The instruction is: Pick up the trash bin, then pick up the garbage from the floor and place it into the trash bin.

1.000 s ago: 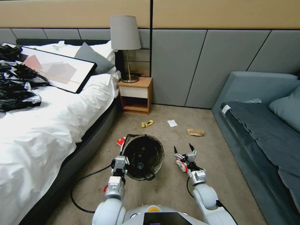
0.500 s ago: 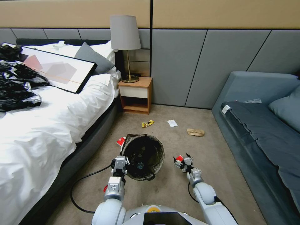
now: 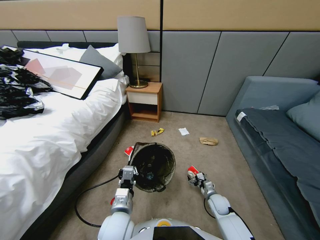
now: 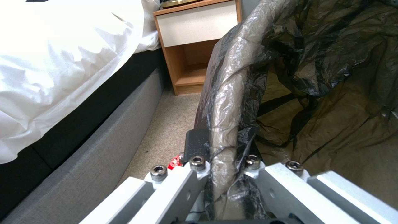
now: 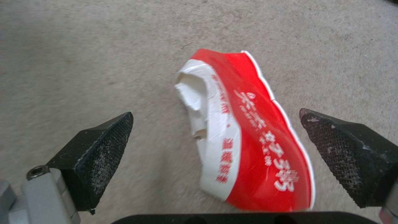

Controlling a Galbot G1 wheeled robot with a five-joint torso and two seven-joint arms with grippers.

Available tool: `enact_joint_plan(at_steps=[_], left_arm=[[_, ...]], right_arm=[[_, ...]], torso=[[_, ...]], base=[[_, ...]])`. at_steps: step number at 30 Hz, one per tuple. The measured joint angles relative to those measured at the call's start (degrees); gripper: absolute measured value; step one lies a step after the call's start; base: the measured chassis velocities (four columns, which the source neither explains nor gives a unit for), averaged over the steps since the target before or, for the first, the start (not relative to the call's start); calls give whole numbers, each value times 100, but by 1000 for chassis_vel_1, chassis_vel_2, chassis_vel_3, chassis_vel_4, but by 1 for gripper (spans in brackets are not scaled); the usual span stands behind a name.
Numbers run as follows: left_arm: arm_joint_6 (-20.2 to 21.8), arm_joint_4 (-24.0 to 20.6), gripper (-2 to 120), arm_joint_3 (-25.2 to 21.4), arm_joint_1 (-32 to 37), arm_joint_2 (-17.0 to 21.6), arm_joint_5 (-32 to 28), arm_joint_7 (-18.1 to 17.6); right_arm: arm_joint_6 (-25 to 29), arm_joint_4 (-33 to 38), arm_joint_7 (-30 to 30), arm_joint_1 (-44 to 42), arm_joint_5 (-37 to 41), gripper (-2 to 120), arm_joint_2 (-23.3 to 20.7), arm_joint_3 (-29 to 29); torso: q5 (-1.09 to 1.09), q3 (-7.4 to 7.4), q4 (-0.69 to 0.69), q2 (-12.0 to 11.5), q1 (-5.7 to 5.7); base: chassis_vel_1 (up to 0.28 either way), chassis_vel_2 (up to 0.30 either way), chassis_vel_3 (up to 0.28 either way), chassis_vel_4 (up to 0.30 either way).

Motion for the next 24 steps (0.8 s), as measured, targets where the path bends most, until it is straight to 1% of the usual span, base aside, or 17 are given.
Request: enact_joint_plan(at_steps=[3, 8, 11, 12, 13, 15, 16, 17, 20, 21, 22, 23, 24], left_arm=[[-5, -2, 0, 4, 13, -9, 17, -1], [-5, -8, 0, -5, 20, -9, 19, -3], [-17, 2, 0, -4, 20, -13, 35, -9], [-17, 2, 0, -4, 20, -13, 35, -9], [-23, 14, 0, 4, 21, -14, 43, -13], [-26, 23, 0, 8, 21, -10, 44, -28], [-31, 31, 0, 3, 19, -7, 43, -40], [-31, 31, 0, 3, 19, -7, 43, -40], [-37, 49, 0, -1, 1, 0, 30, -51], [-37, 49, 0, -1, 1, 0, 30, -51], [-37, 51, 0, 8, -4, 3, 29, -52], [-37, 63, 0, 36, -6, 20, 28, -53], [-37, 63, 0, 36, -6, 20, 28, -53]], right_arm=[[58, -196, -15, 159, -5, 100, 2, 0], [105, -331, -15, 253, -14, 100, 28, -12], [231, -621, 34, 436, -69, 100, 105, -36], [231, -621, 34, 436, -69, 100, 105, -36], [265, -752, 68, 522, -82, 100, 141, -40], [281, -882, 100, 589, -100, 99, 164, -52], [289, -945, 125, 615, -115, 95, 174, -53], [289, -945, 125, 615, -115, 95, 174, -53], [334, -1082, 160, 646, -117, 80, 190, -44], [334, -1082, 160, 646, -117, 80, 190, -44], [360, -1103, 159, 644, -117, 77, 189, -40], [437, -1191, 145, 628, -119, 64, 189, -25], [437, -1191, 145, 628, -119, 64, 189, -25]], torso=[[-1, 0, 0, 0, 0], [0, 0, -1, 0, 0], [0, 0, -1, 0, 1], [0, 0, -1, 0, 1], [1, 0, 1, 0, 0], [0, 0, 1, 0, 0], [0, 0, 0, 0, 1], [0, 0, 0, 0, 1], [0, 0, 0, 0, 0], [0, 0, 0, 0, 0], [0, 0, 0, 0, 0], [0, 0, -1, 0, 0], [0, 0, -1, 0, 0]], base=[[0, 0, 0, 0], [0, 0, 0, 0], [0, 0, 0, 0], [0, 0, 0, 0], [0, 0, 0, 0], [0, 0, 0, 0], [0, 0, 0, 0], [0, 0, 0, 0], [0, 0, 0, 0], [0, 0, 0, 0], [0, 0, 0, 0], [0, 0, 0, 0], [0, 0, 0, 0]])
